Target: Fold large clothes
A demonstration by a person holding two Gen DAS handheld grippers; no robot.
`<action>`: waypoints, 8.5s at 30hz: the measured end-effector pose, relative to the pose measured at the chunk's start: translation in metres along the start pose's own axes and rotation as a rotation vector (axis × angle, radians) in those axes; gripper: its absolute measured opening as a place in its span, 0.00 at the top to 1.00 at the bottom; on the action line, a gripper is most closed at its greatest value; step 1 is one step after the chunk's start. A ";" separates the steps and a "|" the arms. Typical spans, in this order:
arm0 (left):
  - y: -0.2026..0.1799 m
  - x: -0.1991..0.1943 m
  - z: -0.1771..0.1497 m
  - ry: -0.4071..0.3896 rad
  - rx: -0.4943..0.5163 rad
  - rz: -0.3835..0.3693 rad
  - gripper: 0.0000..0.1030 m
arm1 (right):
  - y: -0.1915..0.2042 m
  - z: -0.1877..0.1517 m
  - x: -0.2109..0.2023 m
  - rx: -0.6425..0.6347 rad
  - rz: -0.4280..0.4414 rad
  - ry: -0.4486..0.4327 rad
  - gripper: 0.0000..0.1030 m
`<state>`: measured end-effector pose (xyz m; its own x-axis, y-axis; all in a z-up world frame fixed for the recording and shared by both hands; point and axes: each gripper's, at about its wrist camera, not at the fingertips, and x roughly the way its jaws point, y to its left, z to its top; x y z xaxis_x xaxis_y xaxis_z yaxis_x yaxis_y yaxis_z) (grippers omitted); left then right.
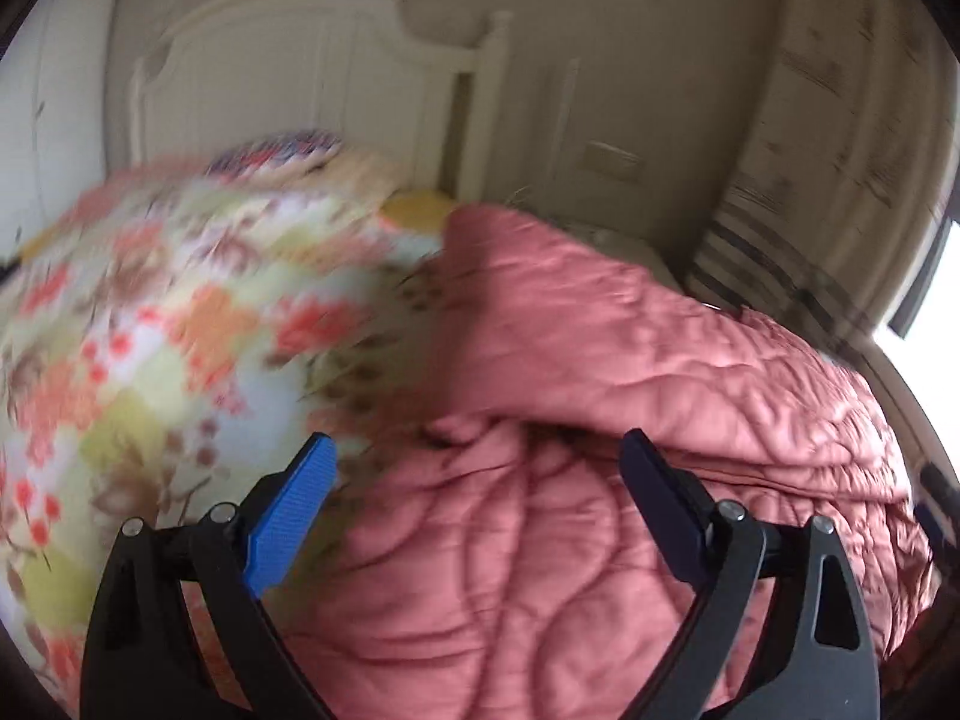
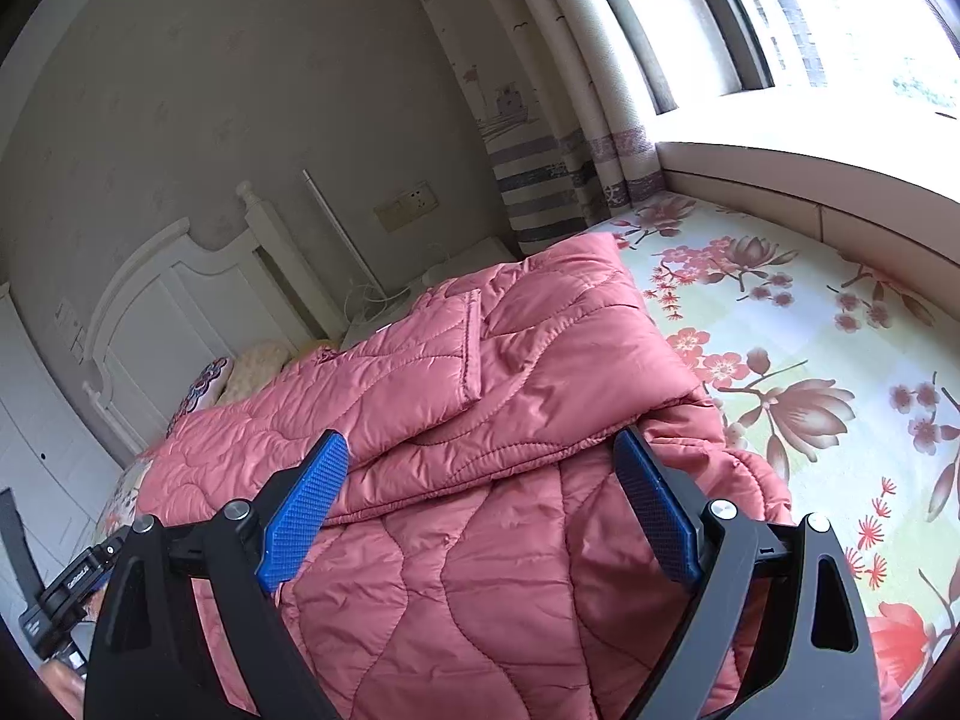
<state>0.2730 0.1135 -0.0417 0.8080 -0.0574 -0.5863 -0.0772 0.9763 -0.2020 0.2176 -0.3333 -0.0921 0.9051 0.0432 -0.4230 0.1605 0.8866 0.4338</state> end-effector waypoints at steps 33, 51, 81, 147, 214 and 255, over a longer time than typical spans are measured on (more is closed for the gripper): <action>-0.033 0.000 0.041 -0.004 0.039 -0.235 0.04 | 0.095 -0.011 0.122 -0.464 -0.225 0.301 0.17; -0.022 0.078 0.093 0.127 -0.047 -0.274 0.02 | 0.091 -0.005 0.122 -0.437 -0.180 0.310 0.16; -0.054 0.178 0.117 0.254 0.085 -0.180 0.02 | 0.086 -0.003 0.124 -0.424 -0.141 0.317 0.16; -0.072 -0.075 -0.126 0.128 0.355 0.126 0.02 | 0.038 -0.064 -0.056 -0.493 -0.094 0.387 0.11; 0.065 -0.115 -0.151 0.211 0.091 -0.132 0.04 | -0.131 -0.087 -0.196 -0.273 0.031 0.371 0.21; 0.084 -0.392 -0.142 -0.302 0.064 -0.705 0.81 | -0.033 -0.045 -0.398 -0.439 0.618 -0.014 0.85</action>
<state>-0.1335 0.1885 0.0594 0.7786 -0.6204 -0.0940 0.5421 0.7405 -0.3973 -0.1659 -0.3594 0.0260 0.7849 0.5883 -0.1946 -0.5462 0.8051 0.2312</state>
